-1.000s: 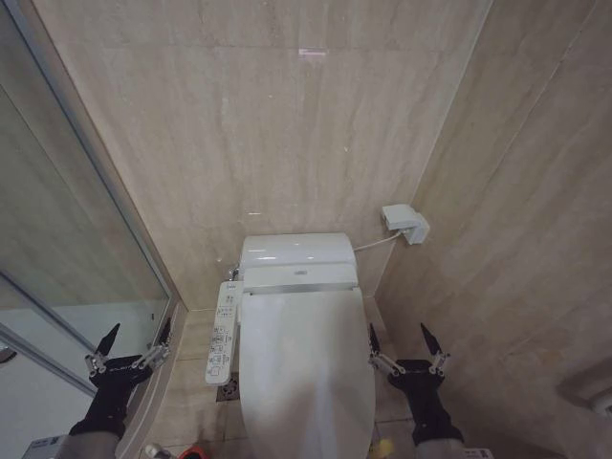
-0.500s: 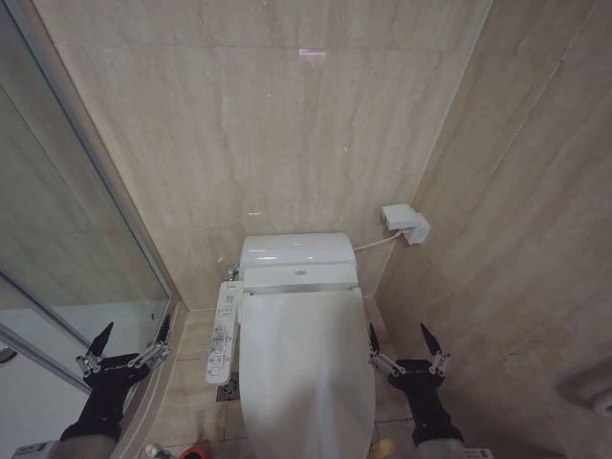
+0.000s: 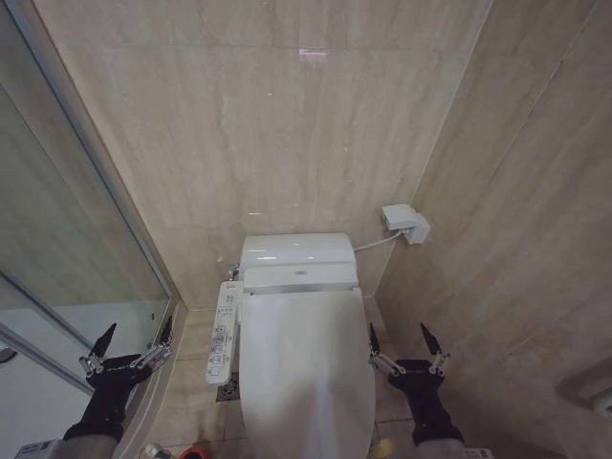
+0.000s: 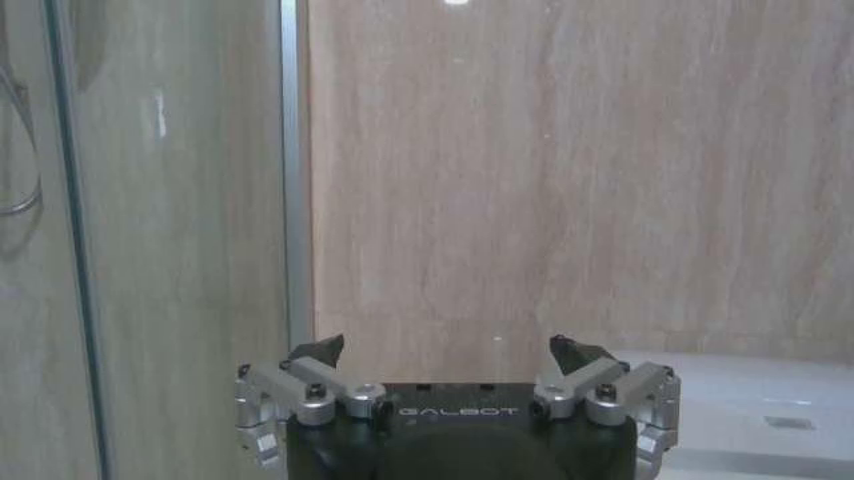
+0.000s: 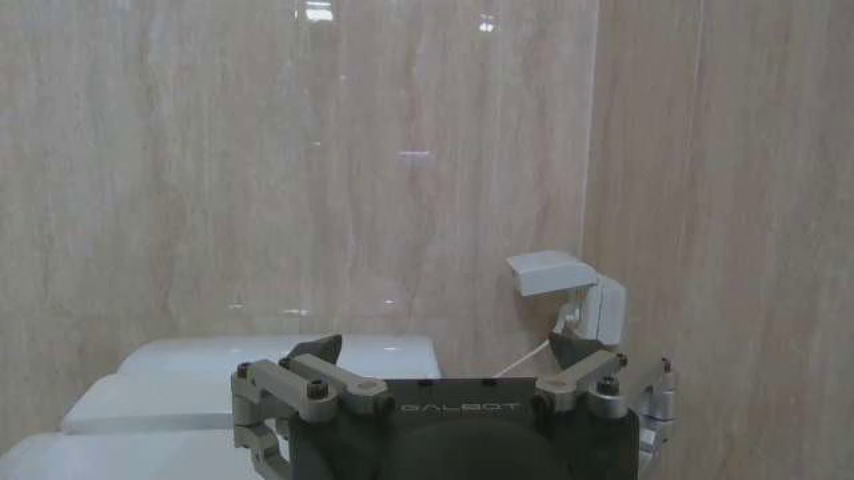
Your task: Open the toilet lid, clean the toilet bowl with a toilet brush, close the toilet lid, and flush.
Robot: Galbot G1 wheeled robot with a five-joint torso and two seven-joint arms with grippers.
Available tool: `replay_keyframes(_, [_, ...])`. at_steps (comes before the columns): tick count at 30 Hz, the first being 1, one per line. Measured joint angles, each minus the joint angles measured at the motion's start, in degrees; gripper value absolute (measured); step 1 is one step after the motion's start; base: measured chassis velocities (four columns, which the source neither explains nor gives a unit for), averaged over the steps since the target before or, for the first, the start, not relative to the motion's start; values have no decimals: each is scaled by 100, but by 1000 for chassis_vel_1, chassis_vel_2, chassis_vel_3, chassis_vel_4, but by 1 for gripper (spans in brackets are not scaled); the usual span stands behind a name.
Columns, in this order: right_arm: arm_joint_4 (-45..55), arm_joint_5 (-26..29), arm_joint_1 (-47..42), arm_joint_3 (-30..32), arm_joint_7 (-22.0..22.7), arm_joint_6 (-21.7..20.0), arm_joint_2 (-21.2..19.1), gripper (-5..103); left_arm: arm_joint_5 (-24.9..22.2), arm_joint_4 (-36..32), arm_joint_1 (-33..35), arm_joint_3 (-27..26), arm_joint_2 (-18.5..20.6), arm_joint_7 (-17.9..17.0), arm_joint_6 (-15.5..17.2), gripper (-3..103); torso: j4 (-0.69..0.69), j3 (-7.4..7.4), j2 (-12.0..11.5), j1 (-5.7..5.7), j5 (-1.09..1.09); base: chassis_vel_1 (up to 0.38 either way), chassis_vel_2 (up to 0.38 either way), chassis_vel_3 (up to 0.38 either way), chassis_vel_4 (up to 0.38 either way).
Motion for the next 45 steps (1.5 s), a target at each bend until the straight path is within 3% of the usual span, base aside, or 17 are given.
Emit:
replay_keyframes(23, [0, 0, 0, 0, 0, 0, 0, 100, 49, 48, 114, 144, -203, 7, 10, 100, 0, 0, 0, 0, 0, 0, 0, 0, 0])
replay_keyframes(29, [0, 0, 0, 0, 0, 0, 0, 100, 397, 79, 116, 94, -170, 144, -78, 100, 0, 0, 0, 0, 0, 0, 0, 0, 0])
replay_keyframes(45, [0, 0, 0, 0, 0, 0, 0, 100, 459, 86, 119, 80, -161, 155, -95, 100, 0, 0, 0, 0, 0, 0, 0, 0, 0])
